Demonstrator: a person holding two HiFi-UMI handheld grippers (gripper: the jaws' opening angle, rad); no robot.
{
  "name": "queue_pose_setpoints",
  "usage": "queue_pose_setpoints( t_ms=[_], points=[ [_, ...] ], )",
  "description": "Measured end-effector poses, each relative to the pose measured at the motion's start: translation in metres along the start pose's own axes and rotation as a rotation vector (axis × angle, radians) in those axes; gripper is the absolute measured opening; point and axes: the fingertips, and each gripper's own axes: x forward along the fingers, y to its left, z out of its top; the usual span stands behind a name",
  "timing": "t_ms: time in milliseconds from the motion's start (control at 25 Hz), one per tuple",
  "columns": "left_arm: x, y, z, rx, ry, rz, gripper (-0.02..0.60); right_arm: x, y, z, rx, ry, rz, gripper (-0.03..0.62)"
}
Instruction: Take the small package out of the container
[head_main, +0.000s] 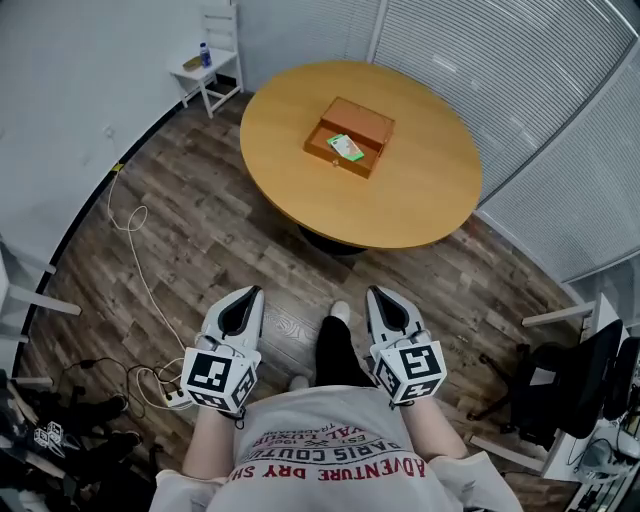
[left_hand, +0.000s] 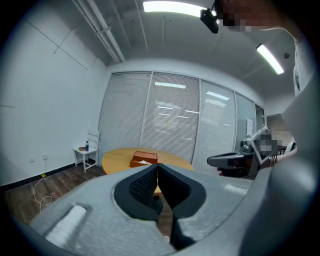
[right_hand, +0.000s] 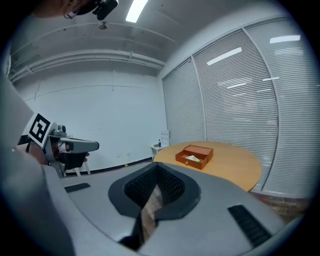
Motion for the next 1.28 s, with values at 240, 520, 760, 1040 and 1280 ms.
queue_pose_setpoints(
  t_ms=[240,520,760,1040,1280],
  points=[
    [0.090,0.024,0.032,0.004,-0.026,0.041,0.011,0.076,-0.070,0.029,-0.009,0.001,0.026,0.008],
    [0.207,0.041,0.083,0.013,-0.064,0.060,0.011,0.162,-0.163,0.075,-0.004,-0.008,0.054,0.008],
    [0.292,0.052,0.088,-0.014,-0.045,0.082,0.011,0.222,-0.223,0.082,-0.016,0.041,0.090,0.008],
    [0.358,0.063,0.086,-0.008,-0.007,0.025,0.011,0.272,-0.257,0.076,0.002,0.108,0.085,0.008],
    [0.427,0.101,0.089,0.017,0.041,-0.082,0.011,0.330,-0.272,0.077,0.028,0.158,0.028,0.009]
  ],
)
